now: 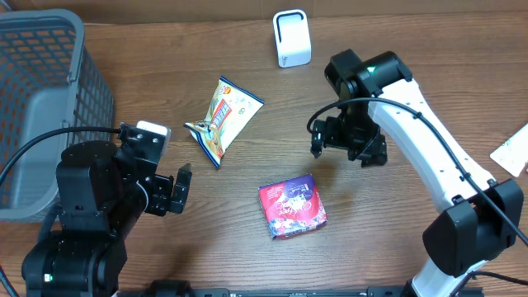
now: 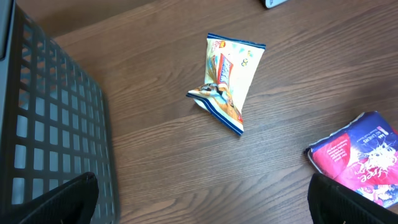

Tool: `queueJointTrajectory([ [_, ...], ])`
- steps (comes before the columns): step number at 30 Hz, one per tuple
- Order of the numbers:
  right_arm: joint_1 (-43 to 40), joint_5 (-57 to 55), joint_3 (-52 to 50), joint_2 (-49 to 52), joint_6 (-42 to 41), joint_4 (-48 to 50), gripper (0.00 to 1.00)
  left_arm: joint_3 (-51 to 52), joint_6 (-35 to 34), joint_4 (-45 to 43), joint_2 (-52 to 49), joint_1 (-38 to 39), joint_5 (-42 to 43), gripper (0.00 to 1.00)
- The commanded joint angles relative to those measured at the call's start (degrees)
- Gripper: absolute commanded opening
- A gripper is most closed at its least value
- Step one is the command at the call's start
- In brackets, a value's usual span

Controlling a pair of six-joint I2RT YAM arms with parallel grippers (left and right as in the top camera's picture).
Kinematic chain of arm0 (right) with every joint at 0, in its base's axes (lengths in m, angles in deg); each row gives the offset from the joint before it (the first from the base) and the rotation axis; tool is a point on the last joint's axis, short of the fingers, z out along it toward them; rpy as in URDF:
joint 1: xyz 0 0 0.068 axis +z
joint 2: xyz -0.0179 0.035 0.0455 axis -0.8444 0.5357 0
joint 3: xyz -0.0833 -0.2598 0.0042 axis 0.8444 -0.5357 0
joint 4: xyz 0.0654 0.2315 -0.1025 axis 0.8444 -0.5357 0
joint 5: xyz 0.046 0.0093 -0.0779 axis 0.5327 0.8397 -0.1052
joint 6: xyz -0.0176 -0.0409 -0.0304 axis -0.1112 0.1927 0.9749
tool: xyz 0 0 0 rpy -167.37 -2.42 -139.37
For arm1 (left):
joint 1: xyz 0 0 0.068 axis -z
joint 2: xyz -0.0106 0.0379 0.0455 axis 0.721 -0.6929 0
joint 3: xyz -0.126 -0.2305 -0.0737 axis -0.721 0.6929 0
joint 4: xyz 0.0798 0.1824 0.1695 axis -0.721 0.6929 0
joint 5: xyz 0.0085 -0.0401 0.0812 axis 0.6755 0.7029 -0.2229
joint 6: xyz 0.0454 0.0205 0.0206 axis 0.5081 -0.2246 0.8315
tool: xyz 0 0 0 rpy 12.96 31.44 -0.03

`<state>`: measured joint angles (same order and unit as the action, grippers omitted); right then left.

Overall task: Scan the item barcode
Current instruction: 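Move the right gripper over the purple-red pad pack, then lower the right gripper and grasp the pad pack's edge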

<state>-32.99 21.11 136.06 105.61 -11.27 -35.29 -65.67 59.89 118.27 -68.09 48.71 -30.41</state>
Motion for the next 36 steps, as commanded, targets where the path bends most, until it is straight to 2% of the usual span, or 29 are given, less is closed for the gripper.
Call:
queueJointTrajectory([
  [1, -0.2, 1.1, -1.9, -1.7, 0.6, -1.3, 1.0, 0.0, 0.5, -0.2, 0.1, -0.3, -0.3, 1.0],
  [5, -0.2, -0.2, -4.8, -1.7, 0.9, 0.0, 1.0, 0.0, 0.5, -0.2, 0.1, -0.3, -0.3, 1.0],
  [12, 1.6, -2.1, -16.3, -1.7, 4.5, 13.8, 1.0, 0.0, 0.5, 0.3, 0.2, -0.3, -0.3, 1.0],
  [17, 2.6, -0.9, -22.9, -1.7, 5.1, 18.2, 1.0, 0.0, 0.5, 0.4, 0.1, -0.3, -0.3, 1.0],
  [25, 6.6, 15.6, -23.8, -1.8, 15.6, 25.0, 1.0, 0.0, 0.5, 0.5, 0.1, -0.3, -0.4, 1.0],
  [36, 9.4, 11.7, -23.9, -1.8, 18.2, 32.4, 1.0, 0.0, 0.5, 0.7, 0.1, -0.3, -0.4, 1.0],
])
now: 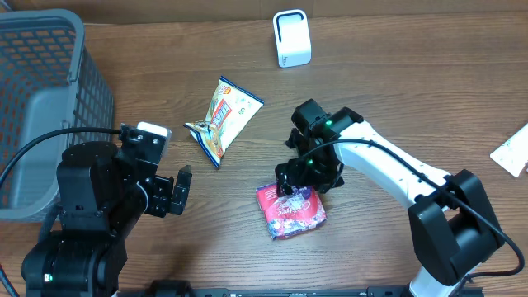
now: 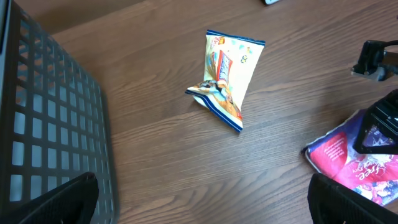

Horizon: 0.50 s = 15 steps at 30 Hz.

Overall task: Scan the item barcode
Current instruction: 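Lower the right gripper and grasp the pad pack's edge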

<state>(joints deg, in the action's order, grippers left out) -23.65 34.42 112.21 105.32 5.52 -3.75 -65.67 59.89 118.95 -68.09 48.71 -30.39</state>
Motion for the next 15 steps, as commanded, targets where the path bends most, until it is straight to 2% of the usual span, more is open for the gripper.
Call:
queueJointTrajectory([
  [1, 0.1, -2.1, -0.1, -1.5, 1.4, 1.3, 1.0, 0.0, 0.5, 0.0, 0.1, -0.3, -0.4, 1.0],
  [2, 0.1, -2.5, -0.1, -1.5, 1.4, 1.8, 0.98, 0.0, 0.5, 0.0, 0.1, -0.3, -0.4, 1.0],
  [6, 0.1, -2.6, -0.1, -1.5, 1.4, 2.8, 0.65, 0.0, 0.5, 0.0, 0.1, -0.3, -0.4, 1.0],
  [8, 0.1, -2.7, -0.1, -1.5, 1.4, 2.8, 0.54, 0.0, 0.5, 0.0, 0.1, -0.3, -0.4, 1.0],
  [12, 0.1, -2.6, -1.0, -1.5, 2.7, 2.9, 0.52, 0.0, 0.5, 0.0, 0.1, -0.3, -0.4, 1.0],
  [15, 0.1, -2.6, -2.6, -1.5, 3.1, 3.3, 0.56, 0.0, 0.5, 0.0, 0.1, -0.3, -0.4, 1.0],
])
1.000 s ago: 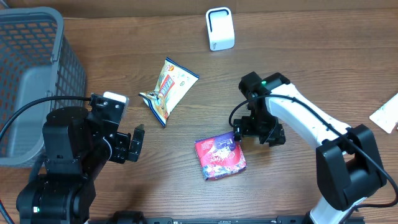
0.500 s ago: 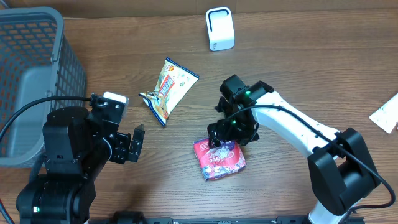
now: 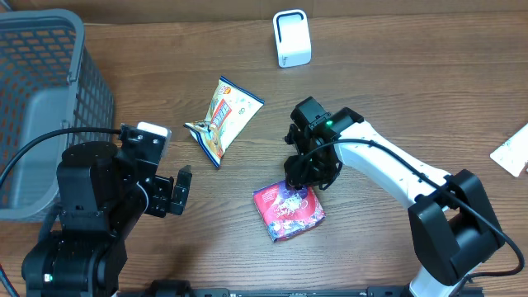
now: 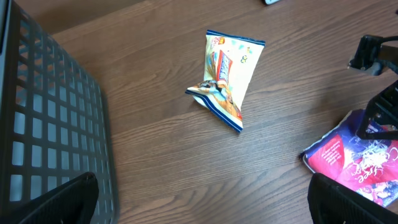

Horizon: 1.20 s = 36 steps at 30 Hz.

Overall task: Scan the item barcode
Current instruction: 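Lower the right gripper and grasp the pad pack's edge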

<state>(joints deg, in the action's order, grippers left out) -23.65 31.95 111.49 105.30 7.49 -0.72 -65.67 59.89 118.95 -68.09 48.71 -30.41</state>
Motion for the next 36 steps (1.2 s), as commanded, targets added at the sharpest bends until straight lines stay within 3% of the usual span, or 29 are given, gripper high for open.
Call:
queueJointTrajectory([
  [1, 0.1, -0.2, -2.6, -1.5, 1.2, 0.5, 0.56, 0.0, 0.5, 0.0, 0.1, -0.3, -0.4, 1.0],
  [6, 0.1, -0.1, -4.6, -1.5, 1.3, 3.1, 0.55, 0.0, 0.5, 0.0, 0.1, -0.3, -0.4, 1.0],
  [15, 0.1, -0.1, -4.6, -1.5, 1.3, 3.8, 0.05, 0.0, 0.5, 0.0, 0.1, -0.3, -0.4, 1.0],
  [16, 0.1, -0.1, -4.5, -1.5, 1.3, 3.8, 0.04, 0.0, 0.5, 0.0, 0.1, -0.3, -0.4, 1.0],
  [22, 0.0, 0.1, -1.4, -1.5, -0.3, 2.8, 0.04, 0.0, 0.5, 0.0, 0.1, -0.3, -0.4, 1.0],
  [34, -7.4, 10.0, 9.6, -1.5, -15.9, 0.2, 0.04, 0.0, 0.5, 0.3, 0.1, -0.3, -0.4, 1.0],
  [35, -8.1, 9.9, 9.6, -1.5, -15.5, 0.2, 0.08, 0.0, 0.5, 0.4, 0.1, -0.3, -0.4, 1.0],
  [36, -9.0, 9.8, 9.6, -1.5, -13.5, 0.1, 0.22, 0.0, 0.5, 0.4, 0.1, -0.3, -0.4, 1.0],
])
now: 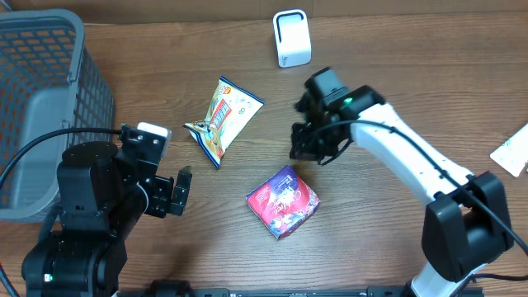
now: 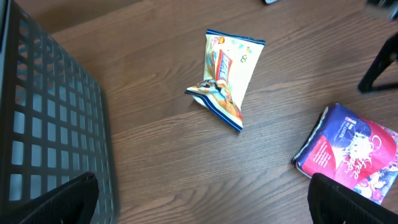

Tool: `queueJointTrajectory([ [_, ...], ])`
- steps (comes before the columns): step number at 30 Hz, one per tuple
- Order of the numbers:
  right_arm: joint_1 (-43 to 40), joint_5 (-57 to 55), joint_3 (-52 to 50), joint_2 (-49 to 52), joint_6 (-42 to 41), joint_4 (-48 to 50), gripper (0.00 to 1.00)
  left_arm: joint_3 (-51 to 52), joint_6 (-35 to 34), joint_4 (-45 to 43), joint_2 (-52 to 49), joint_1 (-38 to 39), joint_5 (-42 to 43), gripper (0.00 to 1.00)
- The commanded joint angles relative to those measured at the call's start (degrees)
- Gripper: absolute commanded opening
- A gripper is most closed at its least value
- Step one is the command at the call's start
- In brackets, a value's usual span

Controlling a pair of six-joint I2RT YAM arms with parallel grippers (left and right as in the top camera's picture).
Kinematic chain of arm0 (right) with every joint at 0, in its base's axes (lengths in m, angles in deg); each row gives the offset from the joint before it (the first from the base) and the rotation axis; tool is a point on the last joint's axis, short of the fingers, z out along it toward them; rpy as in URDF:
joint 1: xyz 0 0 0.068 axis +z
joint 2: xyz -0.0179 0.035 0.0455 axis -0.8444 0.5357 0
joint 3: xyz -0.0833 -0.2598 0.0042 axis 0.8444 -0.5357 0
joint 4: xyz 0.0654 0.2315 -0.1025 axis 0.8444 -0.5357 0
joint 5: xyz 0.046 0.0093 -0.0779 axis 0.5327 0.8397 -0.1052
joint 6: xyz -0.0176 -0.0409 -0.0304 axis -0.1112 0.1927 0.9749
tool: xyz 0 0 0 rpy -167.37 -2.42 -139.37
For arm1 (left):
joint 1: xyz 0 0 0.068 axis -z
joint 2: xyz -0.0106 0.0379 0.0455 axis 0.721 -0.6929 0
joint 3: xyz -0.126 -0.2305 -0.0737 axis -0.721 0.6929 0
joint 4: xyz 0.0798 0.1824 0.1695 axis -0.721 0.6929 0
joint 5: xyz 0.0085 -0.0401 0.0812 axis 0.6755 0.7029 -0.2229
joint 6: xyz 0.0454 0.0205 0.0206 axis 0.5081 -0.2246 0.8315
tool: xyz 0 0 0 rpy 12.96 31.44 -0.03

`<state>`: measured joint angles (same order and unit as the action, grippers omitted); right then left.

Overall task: Scan the item barcode
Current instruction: 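Lower the right gripper and grasp the pad pack's edge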

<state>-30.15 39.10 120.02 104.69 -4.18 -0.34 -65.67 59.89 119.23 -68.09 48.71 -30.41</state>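
A red and purple packet point(image 1: 283, 201) lies flat on the table middle, also at the right in the left wrist view point(image 2: 348, 149). My right gripper point(image 1: 308, 152) hangs just above and behind it, apart from it, fingers spread with nothing between them. The white barcode scanner point(image 1: 292, 38) stands at the back. My left gripper point(image 1: 178, 191) stays at the left, open and empty point(image 2: 208, 199). A yellow and white snack bag point(image 1: 223, 119) lies in front of it point(image 2: 227, 78).
A grey mesh basket point(image 1: 37, 91) fills the far left, its wall close beside my left gripper point(image 2: 50, 124). A white card point(image 1: 515, 152) pokes in at the right edge. Bare wood lies between the packet and the scanner.
My right gripper was down on the packet's far edge; now it is raised and back toward the scanner, off the packet. The packet has turned and sits a little further left.
First my right gripper hung to the right of the scanner, away from the packet. Then it was down on the packet's upper edge, and stayed there as the packet shifted slightly. Now it is off the packet, which lies turned. My left arm never moved.
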Motion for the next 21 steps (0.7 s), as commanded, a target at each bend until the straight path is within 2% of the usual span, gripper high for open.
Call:
queueJointTrajectory([
  [1, -3.1, 2.6, 1.1, -0.9, 0.3, -0.8, 0.51, 0.0, 0.5, 0.1, 0.1, -0.3, -0.4, 1.0],
  [2, -3.5, 2.7, 1.1, -0.9, 2.8, -1.9, 0.68, 0.0, 0.5, 0.1, 0.1, -0.3, -0.4, 1.0],
  [3, -3.7, 3.0, 1.1, -0.9, 5.0, -3.3, 0.8, 0.0, 0.5, 0.1, 0.1, -0.3, -0.4, 1.0],
  [6, -3.8, 3.5, 1.1, -0.9, 10.8, -10.7, 1.0, 0.0, 0.5, 0.2, 0.1, -0.3, -0.4, 1.0],
  [10, -3.6, 3.4, 1.0, -0.9, 12.9, -17.3, 1.0, 0.0, 0.5, 0.2, 0.1, -0.3, -0.4, 1.0],
  [13, -3.5, 3.2, -0.3, -0.9, 14.6, -18.6, 1.0, 0.0, 0.5, 0.6, 0.1, -0.3, -0.4, 1.0],
  [17, -3.4, 3.2, -3.6, -0.9, 19.9, -17.7, 1.0, 0.0, 0.5, 1.2, 0.1, -0.3, -0.4, 1.0],
  [21, -3.4, 1.5, -8.7, -0.9, 23.5, -11.4, 1.0, 0.0, 0.5, 1.2, 0.1, -0.3, -0.4, 1.0],
])
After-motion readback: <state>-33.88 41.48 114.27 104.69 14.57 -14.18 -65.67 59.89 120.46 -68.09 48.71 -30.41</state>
